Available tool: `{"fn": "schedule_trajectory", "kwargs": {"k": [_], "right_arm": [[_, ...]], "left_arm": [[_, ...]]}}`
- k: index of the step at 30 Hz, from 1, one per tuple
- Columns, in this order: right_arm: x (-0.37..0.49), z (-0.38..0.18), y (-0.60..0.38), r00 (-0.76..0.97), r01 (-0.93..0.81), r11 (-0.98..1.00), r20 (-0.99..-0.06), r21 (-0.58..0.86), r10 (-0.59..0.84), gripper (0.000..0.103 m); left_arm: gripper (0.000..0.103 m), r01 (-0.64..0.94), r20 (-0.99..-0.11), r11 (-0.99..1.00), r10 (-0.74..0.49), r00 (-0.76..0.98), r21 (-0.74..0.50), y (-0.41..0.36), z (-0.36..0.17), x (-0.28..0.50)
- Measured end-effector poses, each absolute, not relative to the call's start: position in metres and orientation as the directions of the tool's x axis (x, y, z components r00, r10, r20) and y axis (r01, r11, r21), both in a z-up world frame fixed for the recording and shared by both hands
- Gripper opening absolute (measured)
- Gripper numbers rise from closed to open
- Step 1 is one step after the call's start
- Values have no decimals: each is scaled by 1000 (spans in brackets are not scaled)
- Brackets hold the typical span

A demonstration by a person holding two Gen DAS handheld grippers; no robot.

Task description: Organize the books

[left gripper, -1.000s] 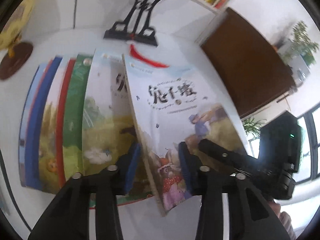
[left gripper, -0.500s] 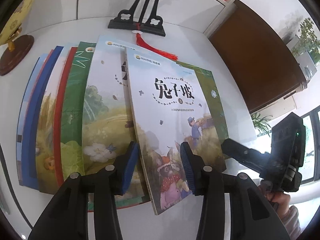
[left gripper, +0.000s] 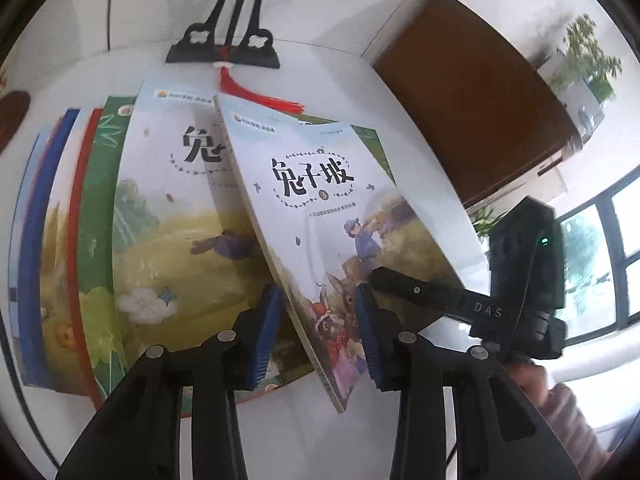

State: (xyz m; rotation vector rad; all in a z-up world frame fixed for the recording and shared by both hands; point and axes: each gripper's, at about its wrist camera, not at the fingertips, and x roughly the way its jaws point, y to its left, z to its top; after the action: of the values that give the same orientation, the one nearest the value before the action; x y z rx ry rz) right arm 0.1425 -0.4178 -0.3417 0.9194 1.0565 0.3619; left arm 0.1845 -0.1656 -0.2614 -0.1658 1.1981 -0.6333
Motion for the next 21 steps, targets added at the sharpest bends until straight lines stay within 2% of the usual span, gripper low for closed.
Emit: {"fn": "schedule_trajectory", "kwargs": {"k": [3,7,10,12,16,17,18,19,21], "right_arm": [[141,-336,-414,484,148,646,-624,749,613,7],[141,-334,-417,496,157,662,-638,733,589,7],[140,-331,-416,503,146,660,-630,737,592,7],[140,-328,-413,500,141,680,-644,720,579,7],[140,-314,-405,519,116,693,-639,711,569,7],[140,-308,-401,525,100,713,-646,694,554,7],[139,-300,-397,534,81,738,-655,670,535,7],[138,-294,-394,542,66,748,-653,660,529,6],[137,-284,-389,550,30,743,-632,669,547,4]], "left_arm": [[34,337,-788,802,-576,215,-494,-166,-262,189],[37,341,-866,854,-468,175,-393,-182,-279,195],[37,347,-854,848,-483,194,-401,-184,-280,194],[27,369,-850,854,-469,239,-367,-187,-276,190],[25,498,-812,821,-479,333,-280,-199,-253,172],[10,504,-801,816,-490,342,-284,-198,-249,171],[6,514,-774,788,-544,324,-339,-197,-245,170],[6,507,-758,777,-570,316,-373,-197,-240,169],[6,524,-751,775,-569,335,-354,-202,-232,166]]}}
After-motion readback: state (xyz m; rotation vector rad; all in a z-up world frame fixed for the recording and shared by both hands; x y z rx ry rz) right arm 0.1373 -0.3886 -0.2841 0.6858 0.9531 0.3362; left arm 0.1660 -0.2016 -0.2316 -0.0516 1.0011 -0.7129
